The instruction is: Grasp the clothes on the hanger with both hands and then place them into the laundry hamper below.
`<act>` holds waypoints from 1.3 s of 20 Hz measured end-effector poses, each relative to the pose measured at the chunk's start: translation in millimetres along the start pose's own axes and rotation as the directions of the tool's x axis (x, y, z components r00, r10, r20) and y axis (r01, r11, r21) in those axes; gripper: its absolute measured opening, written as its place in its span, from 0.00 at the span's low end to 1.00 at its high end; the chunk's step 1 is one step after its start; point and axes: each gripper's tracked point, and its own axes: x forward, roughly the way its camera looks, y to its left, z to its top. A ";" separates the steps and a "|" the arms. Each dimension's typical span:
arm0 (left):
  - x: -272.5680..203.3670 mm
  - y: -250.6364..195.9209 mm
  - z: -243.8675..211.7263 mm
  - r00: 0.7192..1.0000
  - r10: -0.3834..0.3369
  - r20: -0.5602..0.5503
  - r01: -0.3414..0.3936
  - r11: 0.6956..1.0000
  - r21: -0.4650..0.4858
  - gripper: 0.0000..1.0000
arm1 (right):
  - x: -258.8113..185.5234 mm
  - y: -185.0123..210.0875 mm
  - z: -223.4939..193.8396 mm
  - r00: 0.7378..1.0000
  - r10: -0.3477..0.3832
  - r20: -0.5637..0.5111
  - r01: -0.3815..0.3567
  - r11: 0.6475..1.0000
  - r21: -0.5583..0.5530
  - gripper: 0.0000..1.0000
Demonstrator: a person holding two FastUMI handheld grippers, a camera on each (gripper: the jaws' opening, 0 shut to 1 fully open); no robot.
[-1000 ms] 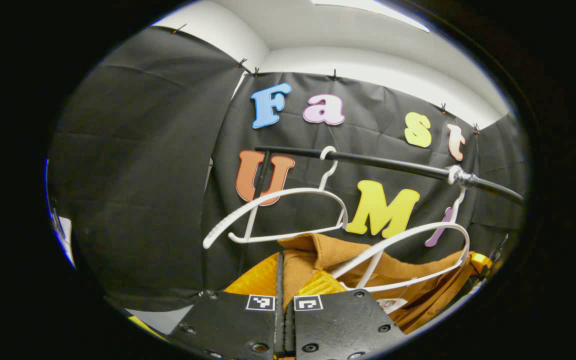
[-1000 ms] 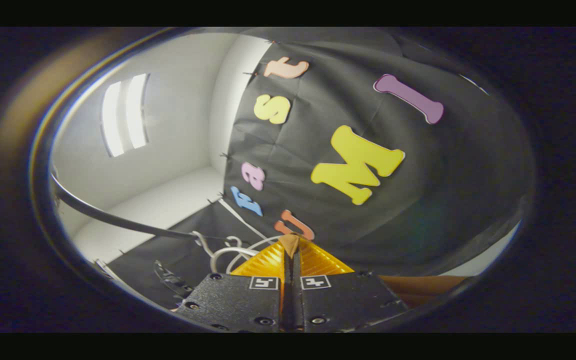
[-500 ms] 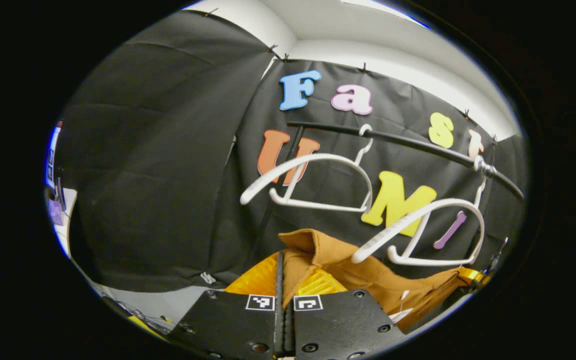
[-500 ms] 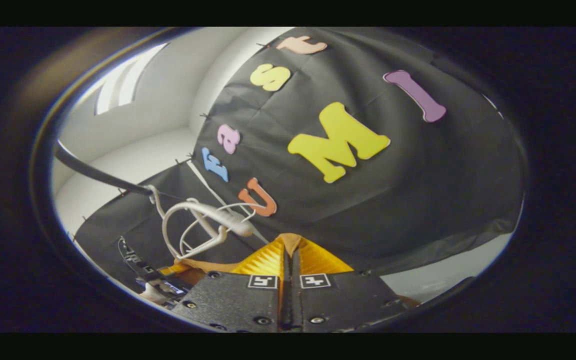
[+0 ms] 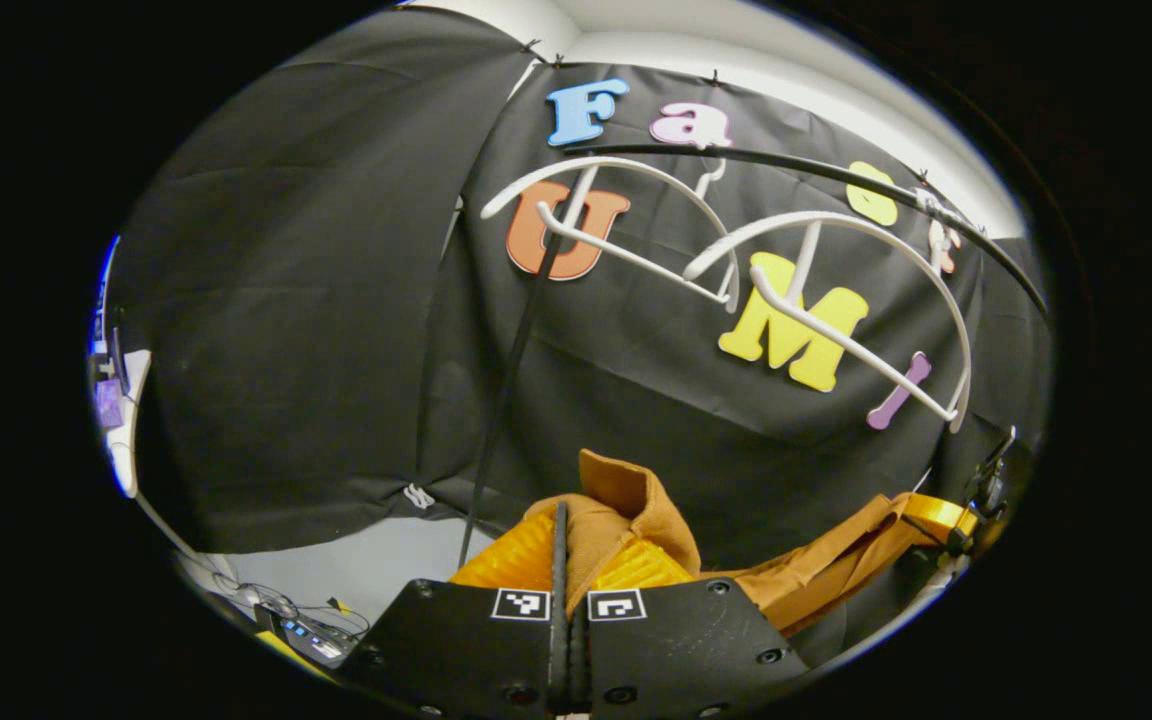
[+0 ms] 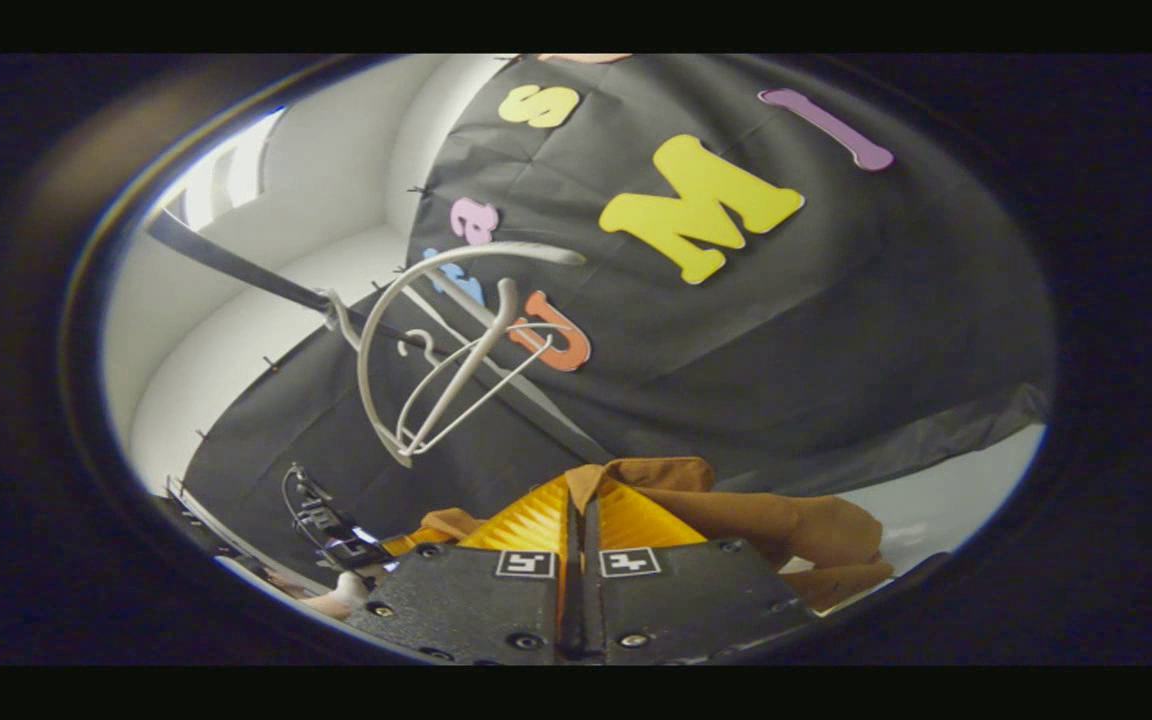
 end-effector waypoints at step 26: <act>-0.3 -62.1 -215.6 0.930 -0.145 -0.337 0.210 0.963 0.166 0.00 | 16.1 -57.8 -208.4 0.875 -0.229 -0.426 0.160 0.968 -0.191 0.03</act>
